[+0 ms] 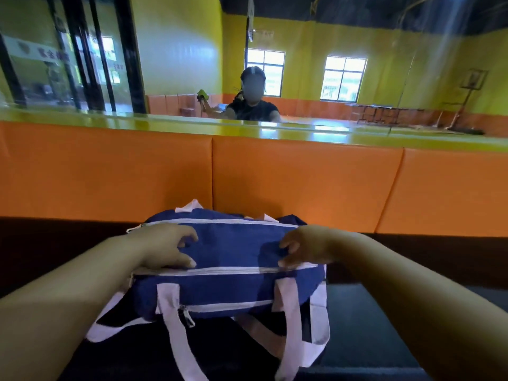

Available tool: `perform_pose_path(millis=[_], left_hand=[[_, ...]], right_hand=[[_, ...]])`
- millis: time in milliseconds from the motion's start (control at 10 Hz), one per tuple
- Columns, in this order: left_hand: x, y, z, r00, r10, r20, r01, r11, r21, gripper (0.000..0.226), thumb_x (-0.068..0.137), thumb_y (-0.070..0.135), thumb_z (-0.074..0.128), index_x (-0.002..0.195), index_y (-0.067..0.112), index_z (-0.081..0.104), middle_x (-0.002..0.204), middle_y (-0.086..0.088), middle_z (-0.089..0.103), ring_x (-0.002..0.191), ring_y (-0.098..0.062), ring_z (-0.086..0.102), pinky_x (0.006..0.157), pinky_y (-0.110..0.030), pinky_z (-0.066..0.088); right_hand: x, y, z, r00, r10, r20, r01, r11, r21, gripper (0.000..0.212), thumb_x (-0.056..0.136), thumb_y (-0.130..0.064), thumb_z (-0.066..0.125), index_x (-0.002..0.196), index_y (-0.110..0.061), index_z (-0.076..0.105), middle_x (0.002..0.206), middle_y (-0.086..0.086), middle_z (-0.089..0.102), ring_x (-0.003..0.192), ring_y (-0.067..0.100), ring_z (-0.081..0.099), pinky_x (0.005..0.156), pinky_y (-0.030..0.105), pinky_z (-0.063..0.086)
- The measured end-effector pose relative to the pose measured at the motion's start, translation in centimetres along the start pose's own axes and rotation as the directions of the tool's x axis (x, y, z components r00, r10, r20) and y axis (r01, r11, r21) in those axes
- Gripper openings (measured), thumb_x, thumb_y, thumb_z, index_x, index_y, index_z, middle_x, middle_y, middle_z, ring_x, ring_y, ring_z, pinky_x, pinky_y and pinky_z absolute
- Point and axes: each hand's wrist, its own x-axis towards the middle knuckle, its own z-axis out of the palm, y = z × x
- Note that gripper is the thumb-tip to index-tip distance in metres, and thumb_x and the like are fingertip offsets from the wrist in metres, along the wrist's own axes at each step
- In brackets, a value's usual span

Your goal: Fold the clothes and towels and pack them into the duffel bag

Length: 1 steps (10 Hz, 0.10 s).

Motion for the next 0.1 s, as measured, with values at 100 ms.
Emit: perform_pose_path(millis=[100], left_hand=[[2.44,0.09,-1.90,0.999,-0.023,0.042,0.021,0.999,0.050,0.042,0.074,0.050,0.069,0.111,0.035,0.055,0.099,0.010,0.056,0.085,-0.008,0.053,0.076,-0.026,0.044]], right_hand=[[1.68,0.92,-2.12,0.999,0.050,-0.012,-0.050,0.999,-0.020,0.043,0.084,-0.043,0.064,0.120,-0.020,0.060,0.122,0.003,0.062,0.099,0.022,0.058,0.083,0.028,0.045]])
